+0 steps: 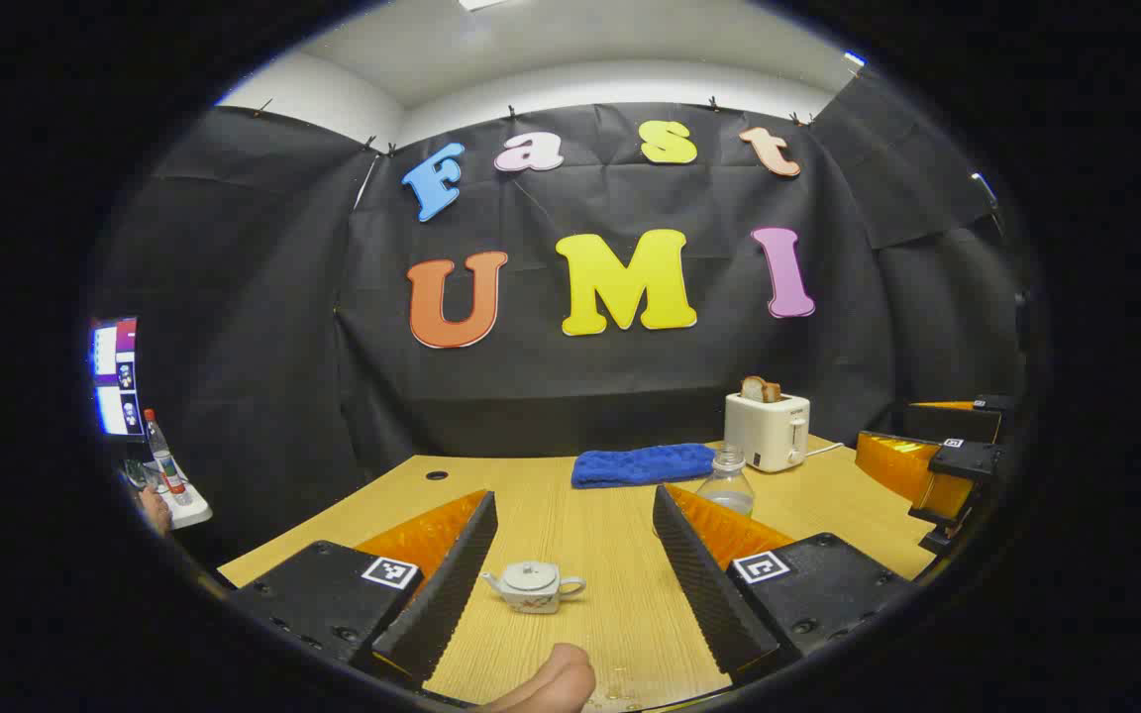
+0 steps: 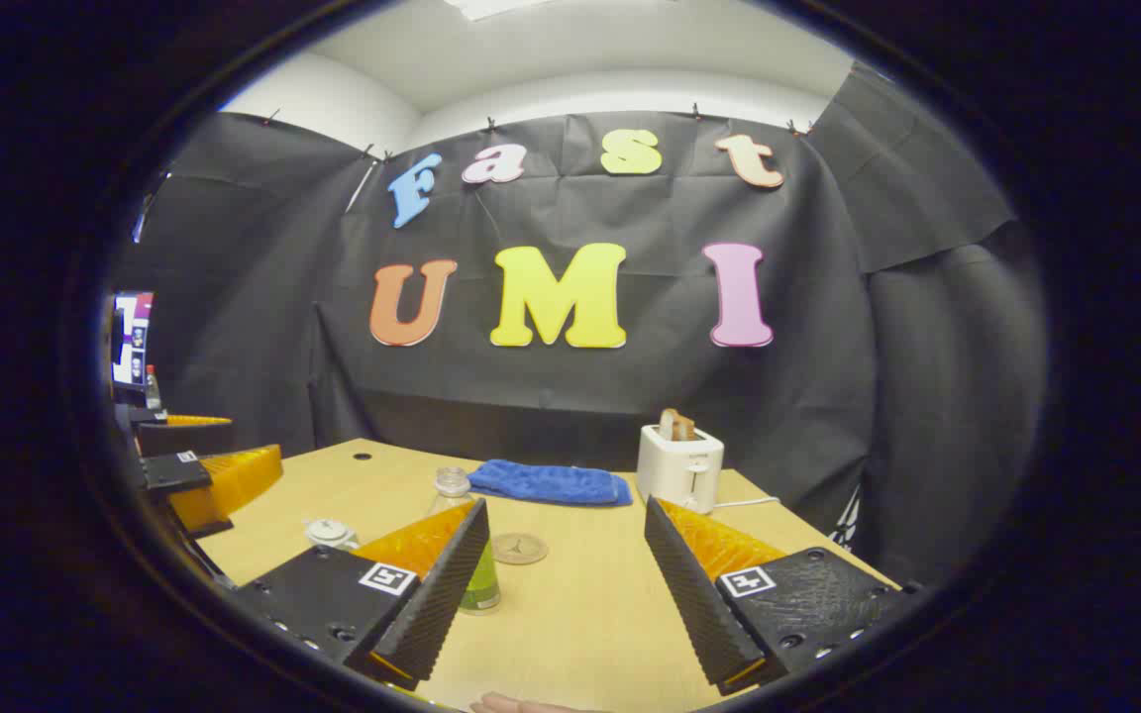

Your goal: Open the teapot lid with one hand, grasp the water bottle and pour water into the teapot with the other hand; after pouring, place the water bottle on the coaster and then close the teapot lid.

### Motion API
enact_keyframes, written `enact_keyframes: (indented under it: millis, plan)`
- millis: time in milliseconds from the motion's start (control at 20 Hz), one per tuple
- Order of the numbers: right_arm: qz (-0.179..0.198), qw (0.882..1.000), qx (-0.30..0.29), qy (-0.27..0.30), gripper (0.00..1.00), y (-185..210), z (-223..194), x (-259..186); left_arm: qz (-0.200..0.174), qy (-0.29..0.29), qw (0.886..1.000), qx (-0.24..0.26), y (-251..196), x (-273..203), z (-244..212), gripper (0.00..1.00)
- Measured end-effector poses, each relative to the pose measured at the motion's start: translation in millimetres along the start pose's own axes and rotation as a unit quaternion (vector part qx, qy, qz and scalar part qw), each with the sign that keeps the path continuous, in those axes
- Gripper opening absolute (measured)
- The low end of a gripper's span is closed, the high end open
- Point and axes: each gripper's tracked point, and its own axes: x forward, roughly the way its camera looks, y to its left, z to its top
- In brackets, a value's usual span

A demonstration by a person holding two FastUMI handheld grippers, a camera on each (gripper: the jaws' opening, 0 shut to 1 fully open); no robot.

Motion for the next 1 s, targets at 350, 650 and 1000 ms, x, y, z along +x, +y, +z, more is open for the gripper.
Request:
enact_keyframes:
  millis: [350, 650, 1000]
  plan:
    - [-0.008, 1.000, -0.020, -0.008, 0.95, -2.7, 4.2, -1.8, 0.024, 0.042, 0.999, 0.006, 17.3, 7.8, -19.6, 0.99]
    - [0.012, 1.000, 0.011, 0.021, 0.95, 2.1, -13.5, 10.3, 0.024, 0.053, 0.998, -0.009, 24.7, 13.2, -25.8, 0.99]
    - [-0.009, 1.000, 0.024, 0.008, 0.98, -6.9, -10.2, 15.1, 0.044, 0.065, 0.997, -0.023, 42.7, 22.5, -33.9, 0.99]
